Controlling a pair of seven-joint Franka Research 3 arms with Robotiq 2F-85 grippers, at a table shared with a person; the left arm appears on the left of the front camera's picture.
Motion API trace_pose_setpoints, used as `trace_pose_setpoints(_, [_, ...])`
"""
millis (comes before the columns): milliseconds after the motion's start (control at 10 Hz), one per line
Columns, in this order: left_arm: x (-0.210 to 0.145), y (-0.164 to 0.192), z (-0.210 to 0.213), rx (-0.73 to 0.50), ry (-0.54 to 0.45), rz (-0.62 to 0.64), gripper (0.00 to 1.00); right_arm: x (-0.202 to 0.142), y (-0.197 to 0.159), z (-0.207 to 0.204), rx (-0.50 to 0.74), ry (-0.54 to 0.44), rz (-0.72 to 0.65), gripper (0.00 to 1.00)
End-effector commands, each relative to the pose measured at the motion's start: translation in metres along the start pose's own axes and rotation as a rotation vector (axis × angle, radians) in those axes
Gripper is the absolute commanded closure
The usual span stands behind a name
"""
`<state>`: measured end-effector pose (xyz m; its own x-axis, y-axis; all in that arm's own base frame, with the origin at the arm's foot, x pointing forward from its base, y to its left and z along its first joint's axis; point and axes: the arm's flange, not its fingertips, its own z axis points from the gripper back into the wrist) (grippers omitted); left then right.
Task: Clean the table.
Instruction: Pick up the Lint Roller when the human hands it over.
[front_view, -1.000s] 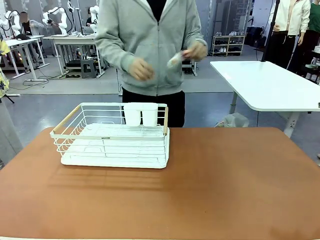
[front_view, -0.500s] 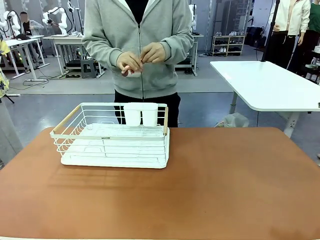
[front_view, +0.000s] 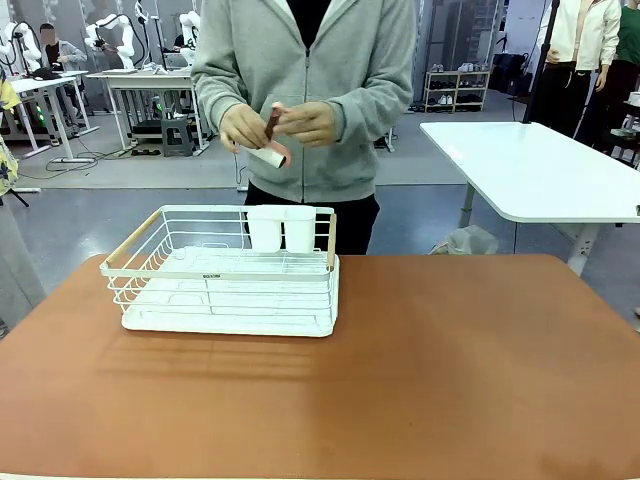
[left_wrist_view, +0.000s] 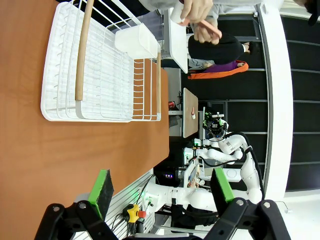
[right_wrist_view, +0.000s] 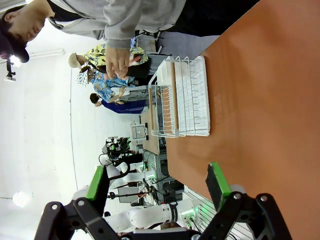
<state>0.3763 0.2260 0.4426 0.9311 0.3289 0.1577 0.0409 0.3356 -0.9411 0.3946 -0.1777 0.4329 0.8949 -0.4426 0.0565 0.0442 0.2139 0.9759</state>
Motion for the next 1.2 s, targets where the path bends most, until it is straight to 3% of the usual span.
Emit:
trace_pose_setpoints(0, [-0.0012,-0.0001,0.0026,0.006,0.002,-0.001,0.0,-0.004,0.0034,0.0002,0.008,-0.006,0.002,0.0])
trace_pose_setpoints(1100, [-0.0012,-0.0001,0.0026,0.006,0.002,-0.001,0.0,-0.004,0.0034,0.0002,0.008,-0.006,0.002,0.0])
